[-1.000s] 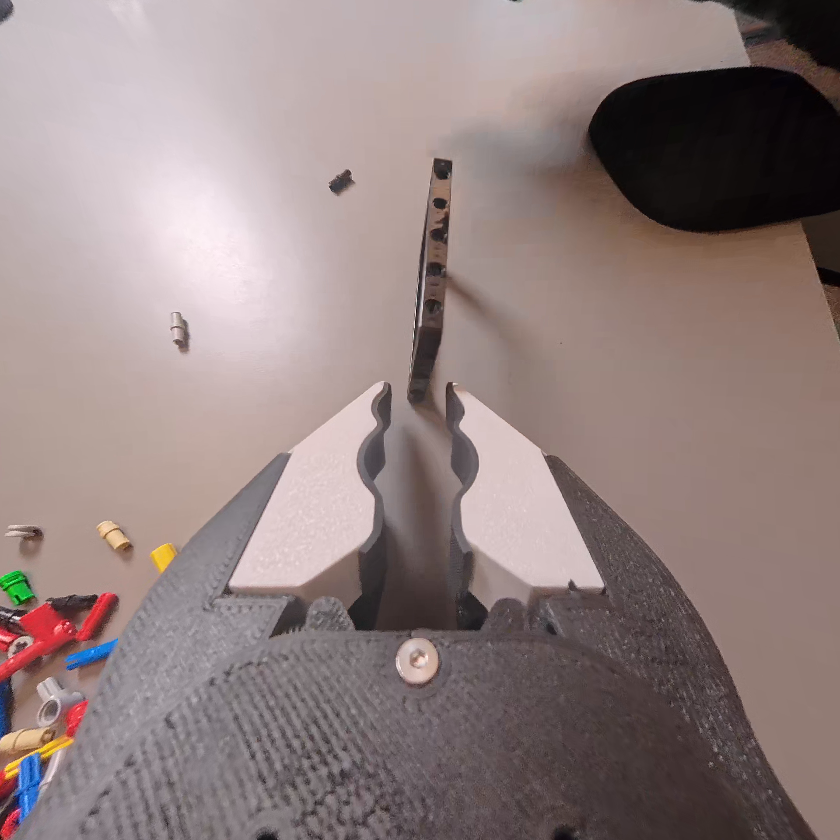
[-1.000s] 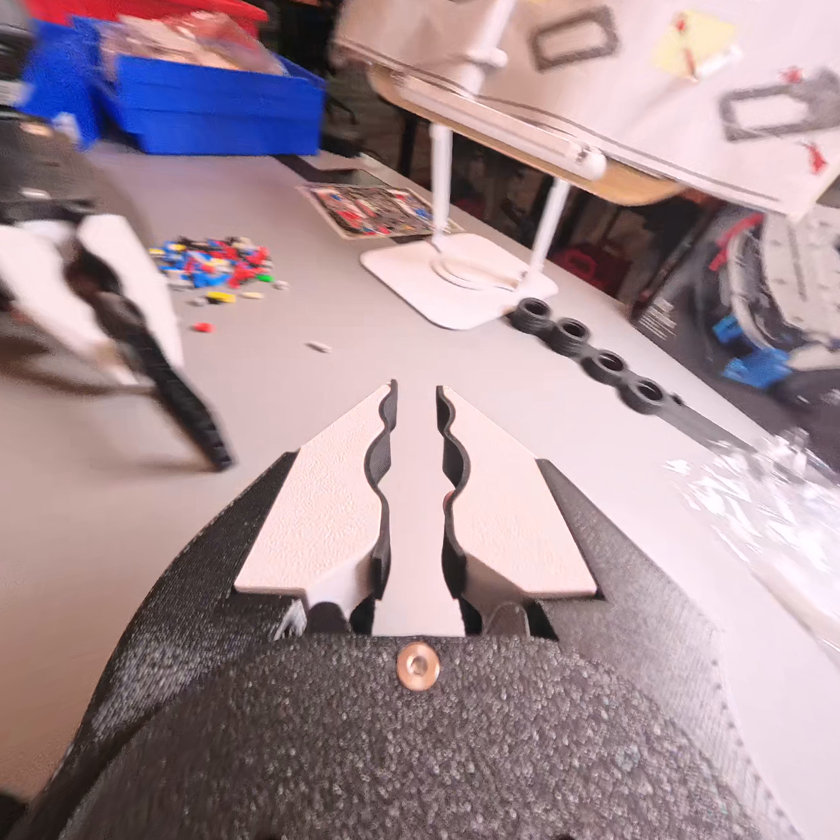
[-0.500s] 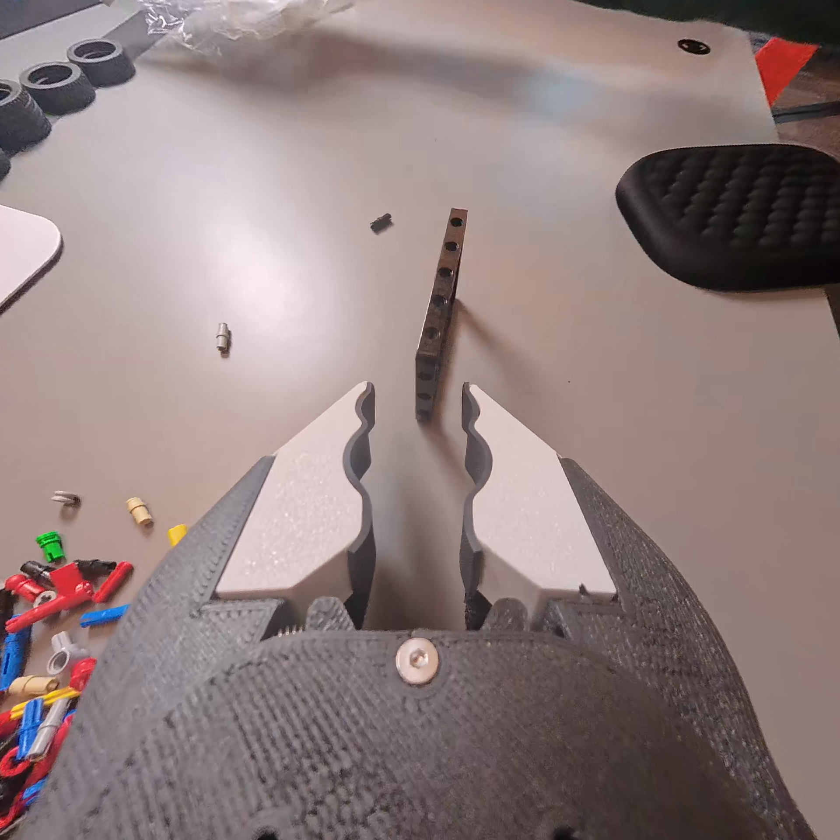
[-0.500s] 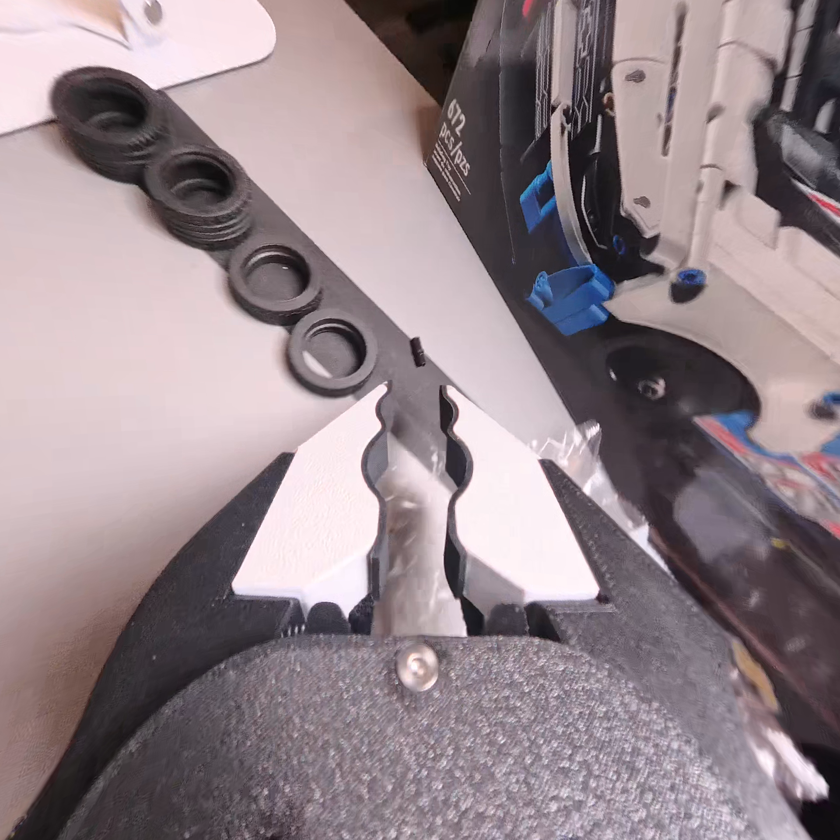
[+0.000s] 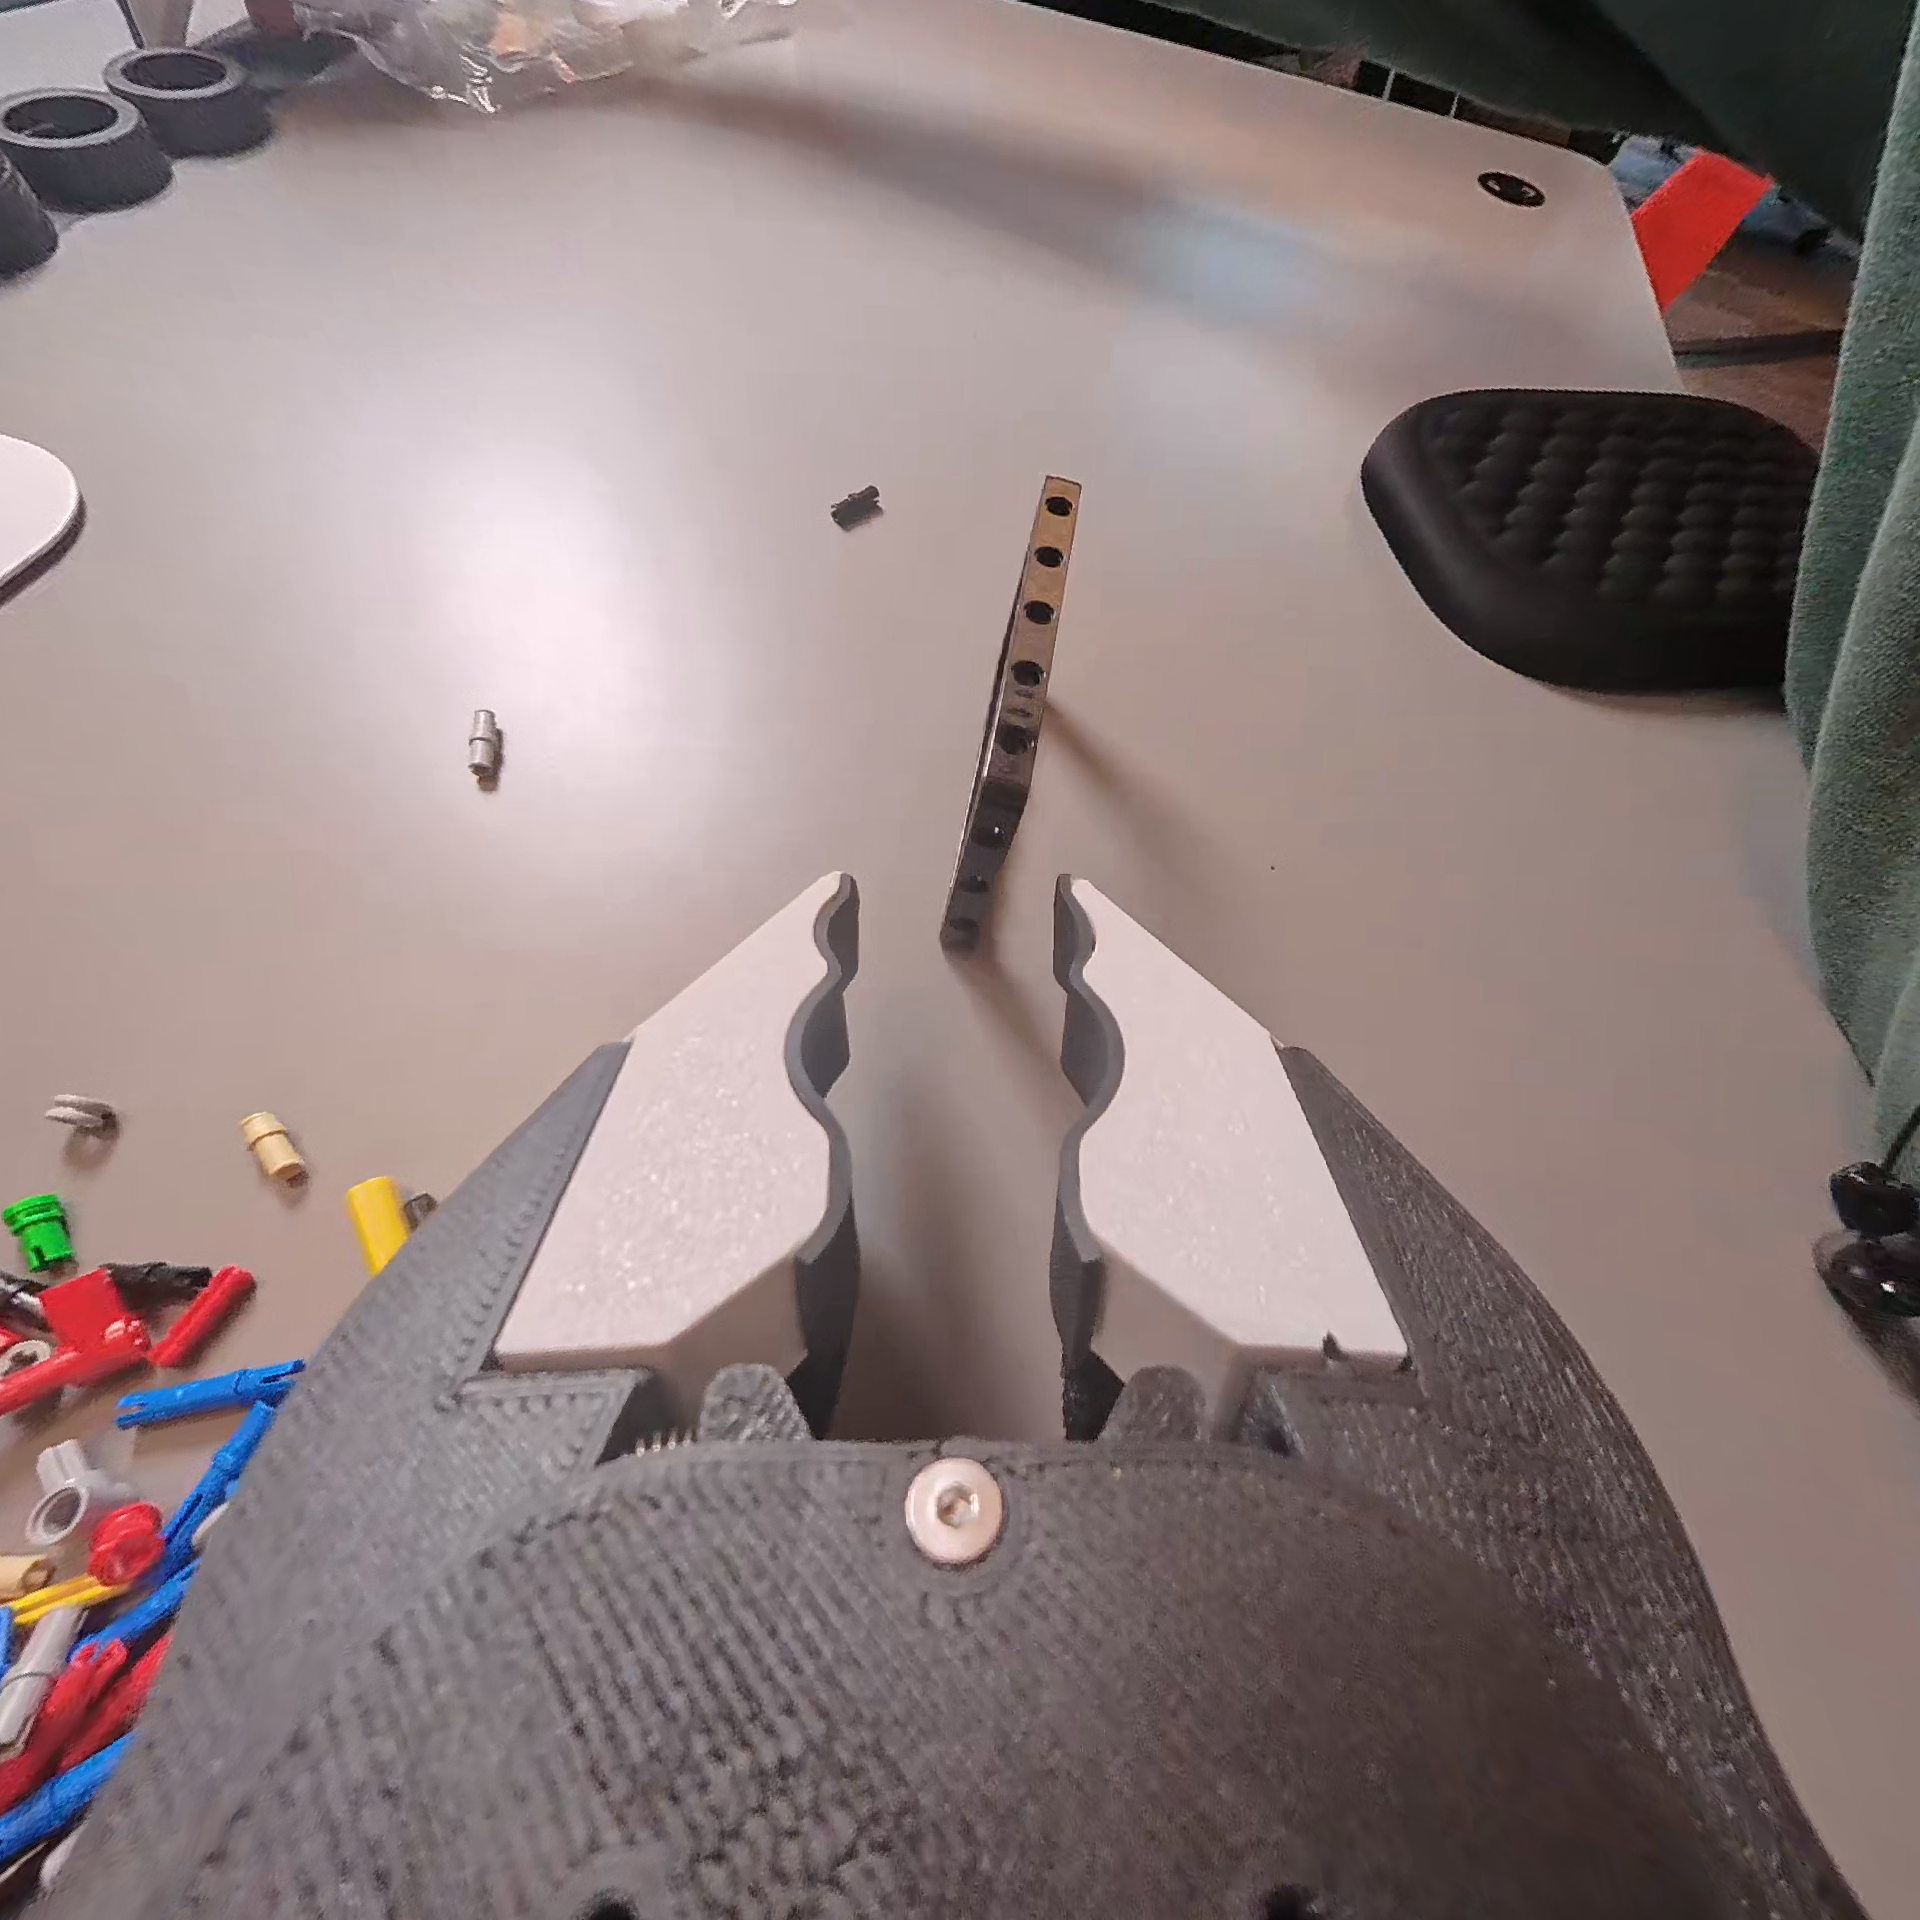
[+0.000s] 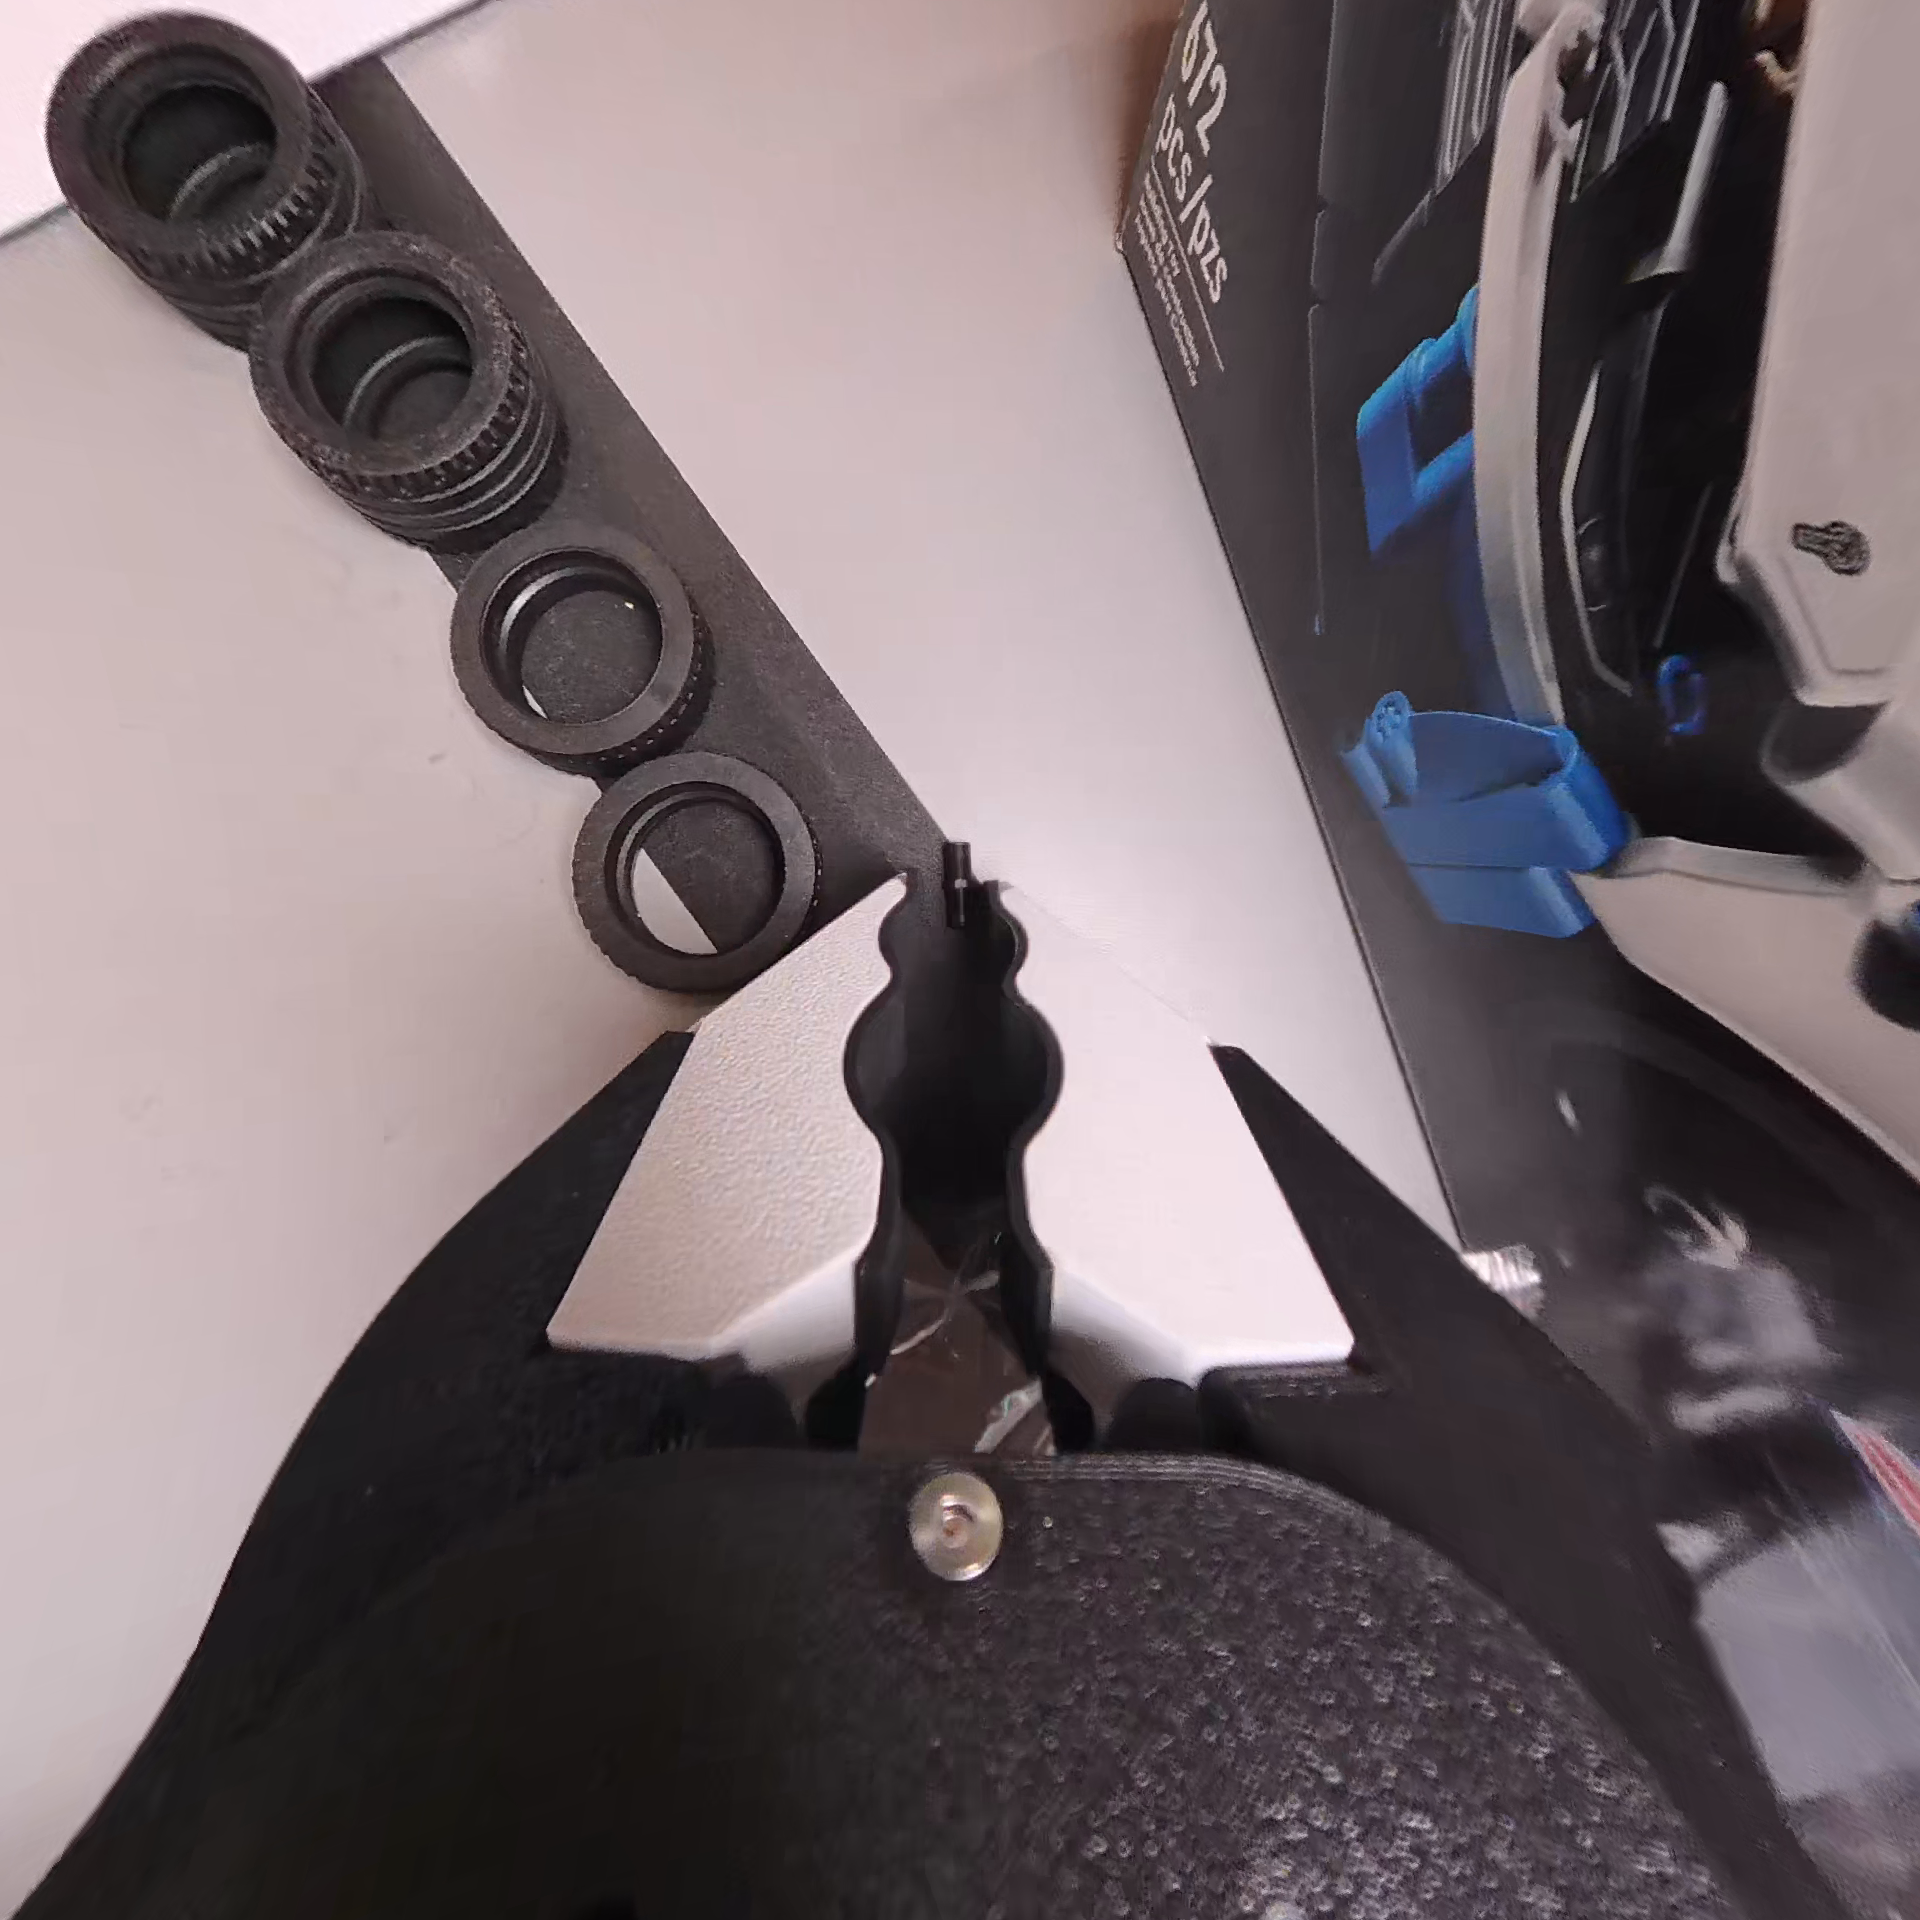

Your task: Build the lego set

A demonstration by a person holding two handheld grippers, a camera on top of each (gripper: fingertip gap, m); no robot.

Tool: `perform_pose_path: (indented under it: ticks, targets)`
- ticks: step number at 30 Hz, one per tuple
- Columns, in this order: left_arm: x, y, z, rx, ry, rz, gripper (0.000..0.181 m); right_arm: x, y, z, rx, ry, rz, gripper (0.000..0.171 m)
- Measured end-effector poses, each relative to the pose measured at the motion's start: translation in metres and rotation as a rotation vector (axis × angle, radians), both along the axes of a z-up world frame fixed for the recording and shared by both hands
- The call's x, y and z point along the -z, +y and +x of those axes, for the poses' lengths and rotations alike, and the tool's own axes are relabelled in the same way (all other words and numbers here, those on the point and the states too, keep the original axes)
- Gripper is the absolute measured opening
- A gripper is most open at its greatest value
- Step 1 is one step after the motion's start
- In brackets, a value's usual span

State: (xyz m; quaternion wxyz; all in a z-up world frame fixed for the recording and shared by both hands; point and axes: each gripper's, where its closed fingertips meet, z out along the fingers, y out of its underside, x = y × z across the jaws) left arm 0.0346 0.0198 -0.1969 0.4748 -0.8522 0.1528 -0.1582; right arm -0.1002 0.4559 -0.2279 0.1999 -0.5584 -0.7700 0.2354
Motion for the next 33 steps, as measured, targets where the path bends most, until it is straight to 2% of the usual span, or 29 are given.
perform_pose_path:
  ticks: [2, 10, 13, 16, 20, 25, 29, 33]
  targets:
    - [0.001, -0.001, 0.002, 0.007, -0.005, -0.002, 0.035, 0.000, 0.000, 0.000, 0.010, 0.006, -0.017, 0.003]
    - [-0.001, -0.002, 0.001, -0.003, -0.017, 0.003, 0.032, -0.006, -0.002, 0.002, 0.007, 0.027, -0.025, 0.002]
    - [0.000, -0.001, -0.002, -0.020, -0.022, -0.004, 0.032, -0.026, -0.007, 0.006, 0.003, 0.092, -0.021, 0.002]
    - [-0.001, -0.001, -0.005, -0.035, -0.019, -0.002, 0.034, -0.056, -0.029, 0.024, -0.032, 0.188, -0.022, 0.002]
    - [-0.005, -0.005, -0.005, -0.030, 0.001, 0.013, 0.036, -0.093, -0.092, 0.069, -0.104, 0.300, -0.065, 0.003]
    - [-0.024, -0.007, -0.007, -0.049, -0.004, 0.085, 0.035, -0.114, -0.209, 0.133, -0.241, 0.372, -0.125, 0.002]
    - [-0.049, -0.012, 0.000, -0.040, -0.075, 0.165, 0.028, -0.110, -0.303, 0.170, -0.330, 0.419, -0.120, 0.002]
    - [-0.061, -0.016, 0.024, 0.033, -0.206, 0.189, 0.025, -0.094, -0.383, 0.190, -0.368, 0.455, -0.110, 0.002]
